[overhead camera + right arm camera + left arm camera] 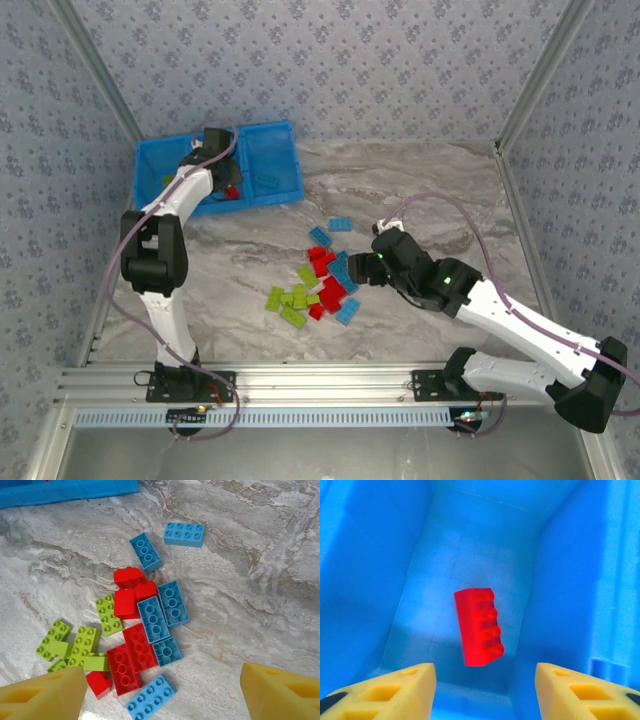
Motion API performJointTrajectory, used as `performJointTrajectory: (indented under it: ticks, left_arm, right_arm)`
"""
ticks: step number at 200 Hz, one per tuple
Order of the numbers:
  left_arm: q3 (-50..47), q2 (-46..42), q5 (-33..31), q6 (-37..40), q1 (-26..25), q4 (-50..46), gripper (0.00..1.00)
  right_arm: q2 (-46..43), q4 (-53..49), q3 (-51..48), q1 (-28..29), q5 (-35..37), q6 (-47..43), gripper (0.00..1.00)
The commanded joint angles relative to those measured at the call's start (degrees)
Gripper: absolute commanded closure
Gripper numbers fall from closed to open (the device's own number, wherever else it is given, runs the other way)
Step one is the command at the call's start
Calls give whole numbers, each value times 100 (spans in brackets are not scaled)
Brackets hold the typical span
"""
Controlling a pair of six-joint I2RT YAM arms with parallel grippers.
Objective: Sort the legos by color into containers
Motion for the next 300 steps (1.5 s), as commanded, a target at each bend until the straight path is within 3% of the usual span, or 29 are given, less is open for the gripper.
performJointTrajectory:
  ticks: [1,33,72,97,130,159,176,204,241,274,300]
  left_arm:
    - [-314,-1052,202,-45,-28,51,43]
    - [-1652,-2801,553,-148,-447,140,41]
    - [-3604,-4873,822,143,-2046,508,40]
    - [-4243,-5474,905,222,-3046,293,35]
    - [-4840,-6008,223,42,-3895,-140,29]
    - [-5205,-6399,256,-60,-3988,-202,20]
    - [-5303,-6525,230,-79,-3984,-201,14]
    - [-5361,-6607,149,-107,-3987,-201,9]
    - [-5362,-6706,78,-190,-3988,-154,1]
    - [-5291,-7041,-669,-749,-3990,-421,1]
    - [-5259,-7219,-1486,-1544,-3983,-759,1]
  right_arm:
    - [65,-122,-102,-86,317,235,14]
    - [833,232,84,-485,105,252,10]
    - [2696,701,998,-1083,-353,254,9]
    - [3956,961,1864,-1305,-498,120,7]
    - [5364,956,3010,-1561,-577,48,5]
    - [6230,1043,3685,-1753,-773,-22,7]
    - [6601,974,3976,-1777,-979,-32,15]
    - [6768,750,4048,-1761,-711,90,32]
    - [6143,738,3563,-1726,-332,157,52]
    - [4815,1381,2997,-1347,-43,-178,55]
    - [4901,1633,3660,-788,57,-701,54]
